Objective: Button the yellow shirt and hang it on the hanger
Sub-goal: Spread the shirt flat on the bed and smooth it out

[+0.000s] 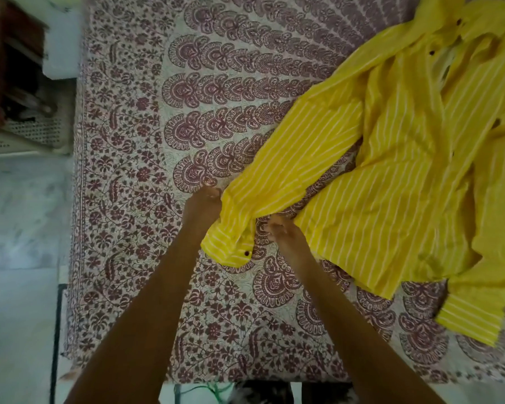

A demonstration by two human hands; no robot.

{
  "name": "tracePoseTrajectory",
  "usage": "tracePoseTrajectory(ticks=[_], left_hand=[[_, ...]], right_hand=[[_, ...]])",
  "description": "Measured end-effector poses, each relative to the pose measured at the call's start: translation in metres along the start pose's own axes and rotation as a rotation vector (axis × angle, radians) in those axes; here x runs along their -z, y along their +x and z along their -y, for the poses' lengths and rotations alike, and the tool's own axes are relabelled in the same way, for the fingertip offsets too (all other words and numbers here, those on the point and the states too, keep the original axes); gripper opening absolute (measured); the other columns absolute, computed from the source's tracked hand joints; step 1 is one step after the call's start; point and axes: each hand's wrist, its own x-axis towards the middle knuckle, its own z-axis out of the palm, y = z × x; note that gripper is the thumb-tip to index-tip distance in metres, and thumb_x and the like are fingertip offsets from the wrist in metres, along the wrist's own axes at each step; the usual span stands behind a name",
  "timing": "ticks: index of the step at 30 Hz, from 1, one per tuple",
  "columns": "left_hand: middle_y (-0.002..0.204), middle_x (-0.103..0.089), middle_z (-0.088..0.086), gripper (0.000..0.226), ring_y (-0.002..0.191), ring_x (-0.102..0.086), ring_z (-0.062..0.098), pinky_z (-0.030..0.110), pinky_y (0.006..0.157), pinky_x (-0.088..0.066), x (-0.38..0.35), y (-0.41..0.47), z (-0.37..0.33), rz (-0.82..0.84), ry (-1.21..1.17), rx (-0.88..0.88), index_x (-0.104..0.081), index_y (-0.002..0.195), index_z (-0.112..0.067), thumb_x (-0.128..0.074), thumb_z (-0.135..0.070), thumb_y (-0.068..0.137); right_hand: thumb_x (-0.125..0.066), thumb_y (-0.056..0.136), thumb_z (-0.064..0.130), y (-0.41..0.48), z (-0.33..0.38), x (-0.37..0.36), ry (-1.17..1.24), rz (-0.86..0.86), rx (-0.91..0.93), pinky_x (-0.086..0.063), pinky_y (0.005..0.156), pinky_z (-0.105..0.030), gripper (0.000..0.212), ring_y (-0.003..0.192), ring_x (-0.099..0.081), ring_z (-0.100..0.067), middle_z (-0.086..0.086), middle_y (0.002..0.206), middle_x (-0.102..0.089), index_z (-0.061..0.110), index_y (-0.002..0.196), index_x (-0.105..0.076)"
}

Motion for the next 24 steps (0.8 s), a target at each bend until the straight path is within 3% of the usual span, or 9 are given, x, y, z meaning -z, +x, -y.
tracePoseTrajectory(ticks=[2,4,7,10,12,16,18,22,24], left_hand=[[0.087,-0.061,0.011,0.007,0.092,-0.061,0.03,0.034,0.082,-0.046,-0.004,-0.006,0.007,0.115,-0.042,0.002,-0.058,0.079,-0.018,-0.058,-0.012,0.083],[0.08,-0.055,0.008,0.015,0.081,-0.055,0.023,0.031,0.069,-0.039,-0.009,-0.012,0.016,0.225,-0.064,-0.041,-0.053,0.082,-0.014,-0.065,-0.022,0.077],[0.082,-0.06,0.011,0.034,0.075,-0.056,0.023,0.034,0.073,-0.043,-0.015,-0.011,0.029,0.259,-0.133,-0.086,-0.06,0.082,-0.006,-0.069,-0.036,0.069],[0.072,-0.053,0.009,0.023,0.068,-0.052,0.019,0.03,0.066,-0.039,-0.011,-0.011,0.033,0.307,-0.308,-0.059,-0.061,0.077,-0.002,-0.072,-0.021,0.078],[0.071,-0.055,0.008,0.018,0.067,-0.053,0.019,0.031,0.066,-0.042,0.0,-0.012,0.033,0.279,-0.426,-0.062,-0.061,0.08,-0.002,-0.071,-0.016,0.079],[0.098,-0.069,0.004,0.015,0.088,-0.066,0.02,0.035,0.079,-0.054,0.029,-0.018,0.021,0.401,-0.653,-0.047,-0.064,0.1,-0.017,-0.063,-0.02,0.085],[0.094,-0.07,-0.004,0.013,0.083,-0.069,0.013,0.028,0.07,-0.056,0.047,-0.019,0.019,0.402,-0.742,-0.04,-0.063,0.1,-0.021,-0.059,-0.02,0.088],[0.09,-0.073,-0.007,0.019,0.083,-0.07,0.011,0.025,0.067,-0.058,0.08,-0.012,0.03,0.389,-0.891,-0.094,-0.061,0.104,-0.021,-0.054,-0.013,0.088],[0.099,-0.071,-0.005,0.026,0.093,-0.067,0.017,0.032,0.074,-0.057,0.085,-0.004,0.043,0.356,-0.837,-0.102,-0.06,0.107,-0.02,-0.059,-0.012,0.083]], right_hand=[[-0.05,0.094,0.02,-0.002,0.001,-0.006,-0.001,-0.029,-0.049,-0.041,0.097,-0.038,0.032,0.113,-0.054,-0.023,-0.009,0.116,-0.058,0.009,0.124,-0.052],[-0.051,0.093,0.015,-0.001,0.001,-0.014,-0.015,-0.017,-0.078,-0.041,0.097,-0.038,0.036,0.11,-0.054,-0.022,-0.011,0.112,-0.057,0.007,0.128,-0.049],[-0.054,0.092,0.016,0.0,0.003,-0.028,0.024,0.024,-0.105,-0.043,0.101,-0.046,0.036,0.117,-0.054,-0.03,-0.016,0.124,-0.057,0.009,0.127,-0.05],[-0.055,0.092,0.027,0.001,0.013,-0.038,0.109,0.065,-0.112,-0.049,0.082,-0.039,0.016,0.098,-0.06,-0.032,-0.017,0.107,-0.063,0.016,0.104,-0.058],[-0.056,0.091,0.029,0.003,0.02,-0.046,0.176,0.069,-0.089,-0.051,0.073,-0.031,0.023,0.093,-0.059,-0.03,-0.02,0.105,-0.061,0.008,0.101,-0.056],[-0.048,0.093,0.008,0.003,0.035,-0.059,0.379,0.045,-0.046,-0.05,0.09,-0.047,0.015,0.101,-0.06,-0.037,-0.03,0.121,-0.056,0.016,0.092,-0.06],[-0.042,0.095,0.004,0.005,0.045,-0.063,0.591,0.092,-0.066,-0.049,0.091,-0.048,0.018,0.102,-0.059,-0.04,-0.029,0.123,-0.056,0.014,0.1,-0.056],[-0.037,0.096,0.002,0.013,0.052,-0.074,0.864,0.29,-0.088,-0.058,0.072,-0.026,0.023,0.086,-0.068,-0.013,0.0,0.097,-0.071,0.012,0.107,-0.054],[-0.038,0.097,0.004,0.025,0.05,-0.085,0.782,0.249,-0.175,-0.056,0.08,-0.027,0.025,0.101,-0.063,-0.019,-0.005,0.111,-0.066,0.012,0.115,-0.053]])
